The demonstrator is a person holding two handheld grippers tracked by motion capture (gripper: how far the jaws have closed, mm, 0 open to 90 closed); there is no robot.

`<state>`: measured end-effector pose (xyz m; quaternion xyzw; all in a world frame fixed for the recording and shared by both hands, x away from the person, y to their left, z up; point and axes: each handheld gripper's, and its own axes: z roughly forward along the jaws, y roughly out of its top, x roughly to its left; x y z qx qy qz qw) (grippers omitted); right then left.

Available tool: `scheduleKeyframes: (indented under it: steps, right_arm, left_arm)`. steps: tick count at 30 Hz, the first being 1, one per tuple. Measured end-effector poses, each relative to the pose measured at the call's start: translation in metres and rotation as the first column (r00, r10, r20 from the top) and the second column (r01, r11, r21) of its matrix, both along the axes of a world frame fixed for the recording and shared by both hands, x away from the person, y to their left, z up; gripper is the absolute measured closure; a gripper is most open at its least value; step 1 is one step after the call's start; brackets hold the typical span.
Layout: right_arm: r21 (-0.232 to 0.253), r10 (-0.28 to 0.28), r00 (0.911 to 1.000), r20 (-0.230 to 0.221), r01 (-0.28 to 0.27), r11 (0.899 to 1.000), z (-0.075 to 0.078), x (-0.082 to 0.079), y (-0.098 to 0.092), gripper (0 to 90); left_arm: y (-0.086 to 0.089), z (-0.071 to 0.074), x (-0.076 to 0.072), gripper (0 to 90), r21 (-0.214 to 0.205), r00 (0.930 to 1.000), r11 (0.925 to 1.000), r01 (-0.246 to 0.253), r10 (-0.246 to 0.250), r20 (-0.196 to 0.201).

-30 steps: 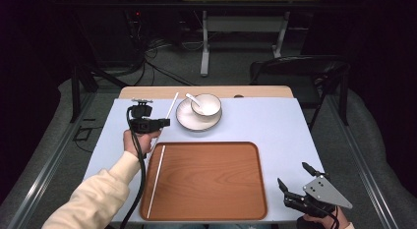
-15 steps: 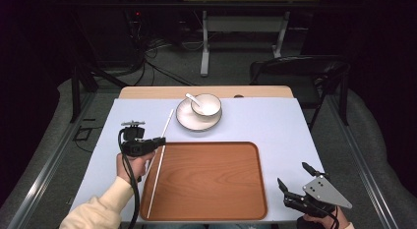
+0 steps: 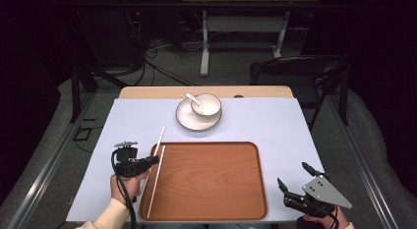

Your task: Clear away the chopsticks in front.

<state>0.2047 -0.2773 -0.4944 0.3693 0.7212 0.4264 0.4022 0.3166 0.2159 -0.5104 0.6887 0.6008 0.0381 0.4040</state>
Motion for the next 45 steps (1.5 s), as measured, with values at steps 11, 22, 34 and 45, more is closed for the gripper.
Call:
scheduleKeyframes:
  steps: [11, 22, 34, 45]
  right_arm:
    - [-0.003, 0.002, 1.0, -0.001, -0.002, 1.0, 0.0, 0.0, 0.0, 14.3]
    - [-0.003, 0.003, 1.0, 0.0, -0.003, 1.0, 0.0, 0.0, 0.0, 14.3]
    - [0.0, 0.0, 1.0, -0.001, 0.0, 1.0, 0.0, 0.0, 0.0, 14.3]
    - [-0.002, -0.002, 1.0, 0.001, 0.002, 1.0, 0.0, 0.0, 0.0, 14.3]
  left_arm:
    - [0.003, -0.031, -0.001, 84.1, 0.044, 0.993, 0.9974, -0.058, 0.062, -0.101]
    - [0.001, -0.037, 0.002, 83.7, 0.09, 0.9892, 0.9941, -0.061, 0.072, -0.128]
    - [-0.005, -0.035, 0.001, 77.9, 0.114, 0.9919, 0.9927, -0.039, 0.052, -0.116]
    - [-0.006, -0.031, 0.003, 55.7, 0.103, 0.9943, 0.9945, 0.02, -0.009, -0.106]
